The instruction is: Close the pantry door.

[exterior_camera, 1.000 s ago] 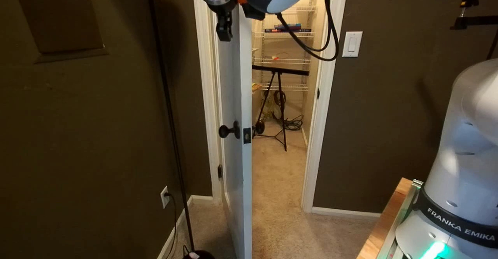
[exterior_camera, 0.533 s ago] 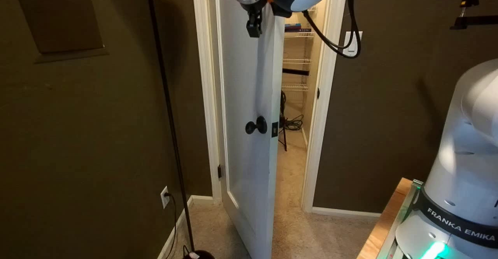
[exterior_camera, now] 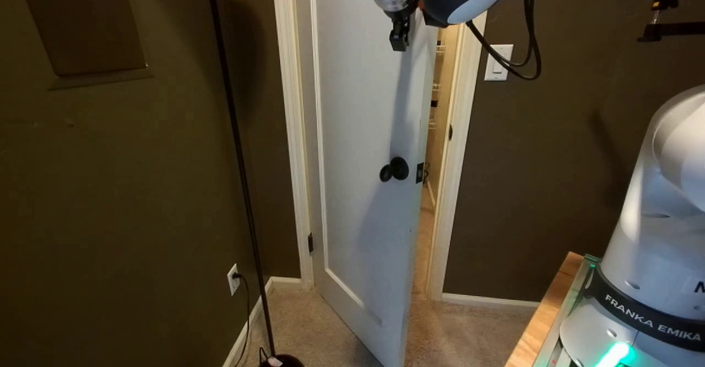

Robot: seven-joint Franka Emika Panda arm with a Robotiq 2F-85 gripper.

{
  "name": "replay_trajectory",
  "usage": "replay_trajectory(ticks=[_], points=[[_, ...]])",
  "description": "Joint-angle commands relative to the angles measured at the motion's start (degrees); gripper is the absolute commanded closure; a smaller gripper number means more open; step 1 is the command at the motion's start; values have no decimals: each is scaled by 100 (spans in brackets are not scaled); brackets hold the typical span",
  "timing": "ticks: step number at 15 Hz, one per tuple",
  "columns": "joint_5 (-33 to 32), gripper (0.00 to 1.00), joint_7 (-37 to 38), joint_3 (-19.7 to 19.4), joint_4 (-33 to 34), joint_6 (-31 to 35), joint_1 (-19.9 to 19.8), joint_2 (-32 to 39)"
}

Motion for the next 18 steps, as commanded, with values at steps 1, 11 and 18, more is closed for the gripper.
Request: replay_trajectory(ticks=[1, 11, 18], points=[[-749, 0, 111, -279, -416, 364, -260, -298], [-2826, 0, 101, -1203, -648, 1115, -806, -255], [-4573, 0, 1229, -1836, -348, 1476, -929, 31]])
